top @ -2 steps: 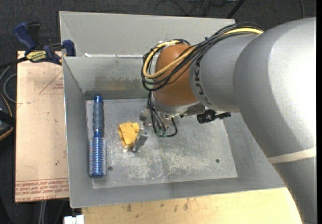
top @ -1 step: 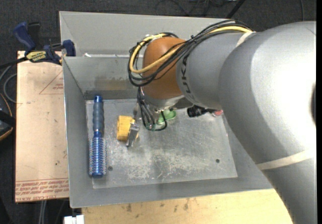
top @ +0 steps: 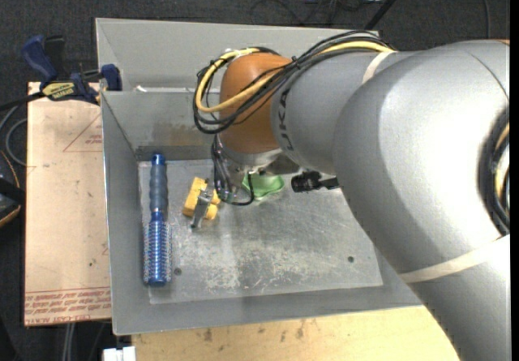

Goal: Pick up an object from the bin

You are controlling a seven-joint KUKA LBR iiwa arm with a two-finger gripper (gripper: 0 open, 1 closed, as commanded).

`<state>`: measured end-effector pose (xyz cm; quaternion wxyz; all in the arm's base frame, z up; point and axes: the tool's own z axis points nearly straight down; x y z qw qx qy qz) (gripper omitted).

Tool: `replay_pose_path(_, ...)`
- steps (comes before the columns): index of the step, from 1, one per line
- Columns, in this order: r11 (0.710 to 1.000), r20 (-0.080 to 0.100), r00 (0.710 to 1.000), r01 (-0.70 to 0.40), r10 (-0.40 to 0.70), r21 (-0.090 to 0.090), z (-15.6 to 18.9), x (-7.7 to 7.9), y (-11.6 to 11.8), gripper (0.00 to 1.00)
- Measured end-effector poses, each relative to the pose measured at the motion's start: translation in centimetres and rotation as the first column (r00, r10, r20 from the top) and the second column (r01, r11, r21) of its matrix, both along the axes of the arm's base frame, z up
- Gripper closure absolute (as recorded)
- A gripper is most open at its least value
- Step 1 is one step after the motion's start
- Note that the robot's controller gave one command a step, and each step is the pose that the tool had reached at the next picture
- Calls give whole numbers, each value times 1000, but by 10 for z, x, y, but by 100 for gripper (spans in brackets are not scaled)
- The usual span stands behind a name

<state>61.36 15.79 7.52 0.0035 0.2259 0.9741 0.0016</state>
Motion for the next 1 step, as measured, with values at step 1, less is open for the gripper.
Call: replay_pose_path(1,1000,8,1000,1,-1,2,3,2,0,100)
